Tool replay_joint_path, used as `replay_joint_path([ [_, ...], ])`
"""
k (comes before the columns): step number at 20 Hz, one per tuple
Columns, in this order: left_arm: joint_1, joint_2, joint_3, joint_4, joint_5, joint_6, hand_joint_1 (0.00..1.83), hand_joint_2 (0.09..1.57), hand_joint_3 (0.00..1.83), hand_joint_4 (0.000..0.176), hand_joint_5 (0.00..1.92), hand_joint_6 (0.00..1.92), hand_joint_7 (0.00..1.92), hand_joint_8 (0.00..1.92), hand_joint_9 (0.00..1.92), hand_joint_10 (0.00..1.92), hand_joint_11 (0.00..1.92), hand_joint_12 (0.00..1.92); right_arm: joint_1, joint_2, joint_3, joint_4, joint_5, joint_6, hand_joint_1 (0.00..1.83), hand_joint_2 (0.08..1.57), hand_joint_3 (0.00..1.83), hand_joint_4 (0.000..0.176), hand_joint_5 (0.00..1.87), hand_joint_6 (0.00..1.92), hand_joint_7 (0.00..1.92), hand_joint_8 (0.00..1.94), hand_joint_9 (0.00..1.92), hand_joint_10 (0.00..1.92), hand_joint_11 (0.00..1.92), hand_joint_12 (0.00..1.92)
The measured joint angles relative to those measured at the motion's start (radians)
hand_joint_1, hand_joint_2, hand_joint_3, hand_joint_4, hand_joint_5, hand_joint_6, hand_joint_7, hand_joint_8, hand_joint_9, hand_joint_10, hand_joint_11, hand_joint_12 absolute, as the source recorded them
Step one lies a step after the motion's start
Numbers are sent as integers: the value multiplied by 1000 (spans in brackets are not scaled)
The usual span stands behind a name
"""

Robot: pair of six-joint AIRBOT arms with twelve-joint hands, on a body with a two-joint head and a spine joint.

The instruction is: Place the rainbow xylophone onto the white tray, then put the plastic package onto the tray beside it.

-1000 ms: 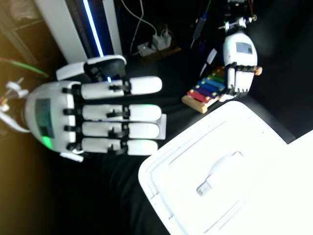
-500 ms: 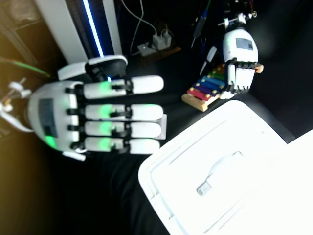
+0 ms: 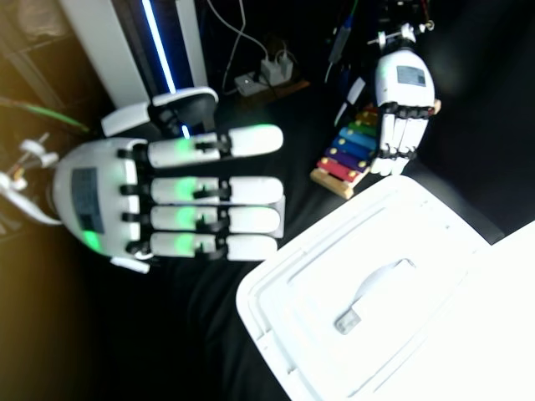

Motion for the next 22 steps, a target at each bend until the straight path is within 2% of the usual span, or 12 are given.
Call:
replay_joint_path([
  [3, 6, 0, -8, -1, -6, 2, 1066, 1025, 0, 21, 294, 616, 690, 2, 802, 4, 716, 392, 0, 0, 0, 1, 3, 0, 340, 1023, 0, 113, 28, 2, 0, 0, 0, 0, 0, 0],
  [4, 6, 0, -8, -3, -13, 0, 1045, 1037, 0, 26, 273, 611, 687, 1, 801, 2, 629, 589, 0, 0, 0, 1, 4, 0, 341, 1026, 0, 115, 30, 3, 0, 0, 0, 0, 0, 0],
  [5, 6, 1, -8, -3, -16, 0, 1045, 1037, 0, 26, 273, 611, 687, 1, 801, 2, 629, 589, 0, 0, 0, 1, 4, 0, 341, 1026, 0, 115, 30, 3, 0, 0, 0, 0, 0, 0],
  [6, 2, 1, -7, -2, -19, 1, 1016, 1039, 0, 16, 162, 968, 751, 28, 867, 32, 539, 1066, 0, 0, 0, 2, 4, 0, 363, 1022, 0, 124, 33, 4, 0, 0, 0, 0, 0, 0],
  [8, -21, 2, -1, -2, -19, 0, 1067, 1009, 10, 0, 116, 1075, 738, 124, 840, 226, 567, 1279, 0, 0, 0, 1, 4, 0, 354, 1022, 0, 121, 33, 3, 0, 0, 0, 0, 0, 0],
  [10, -52, 2, 13, -4, -35, 1, 1148, 974, 0, 0, 149, 1076, 584, 537, 637, 766, 547, 1331, 0, -1, 0, 0, 5, 0, 357, 1013, 0, 111, 26, 0, 0, 0, 0, 0, 0, 0],
  [12, -79, 0, 25, -10, -43, 0, 1144, 998, 1, 0, 89, 1177, 427, 839, 609, 897, 596, 1235, 0, -2, 0, 2, 6, 0, 374, 1004, 0, 119, 31, 2, 0, 0, 0, 0, 0, 0],
  [14, -103, -11, 47, -10, -33, 1, 1134, 993, 0, 0, 141, 1080, 492, 752, 677, 825, 688, 1205, 0, -2, 0, 2, 6, 0, 396, 1015, 0, 110, 38, 5, 0, 0, 0, 0, 0, 0],
  [17, -179, -51, 94, 14, 32, 1, 1175, 992, 1, 0, 210, 1163, 514, 931, 679, 1123, 720, 1310, 0, -8, 0, 0, 6, 0, 457, 1044, 12, 115, 41, 4, 0, 0, 0, 0, 0, 0],
  [19, -219, -80, 119, 35, 68, 1, 1211, 986, 0, 0, 248, 1121, 549, 894, 681, 1124, 664, 1471, 0, -9, 0, -1, 7, 0, 440, 1043, 7, 109, 29, 1, 0, 0, 0, 0, 0, 0],
  [21, -259, -118, 152, 37, 130, 37, 1192, 995, 1, 0, 256, 1108, 565, 820, 746, 942, 715, 1389, 0, -10, 0, 2, 7, 0, 407, 1035, 2, 93, 35, 3, 0, 0, 0, 0, 0, 0],
  [22, -276, -134, 167, 37, 159, 63, 1202, 1006, 2, 0, 267, 1084, 571, 822, 740, 959, 698, 1413, 0, -10, 0, 3, 7, 0, 418, 1049, 9, 102, 39, 5, 0, 0, 0, 0, 0, 0],
])
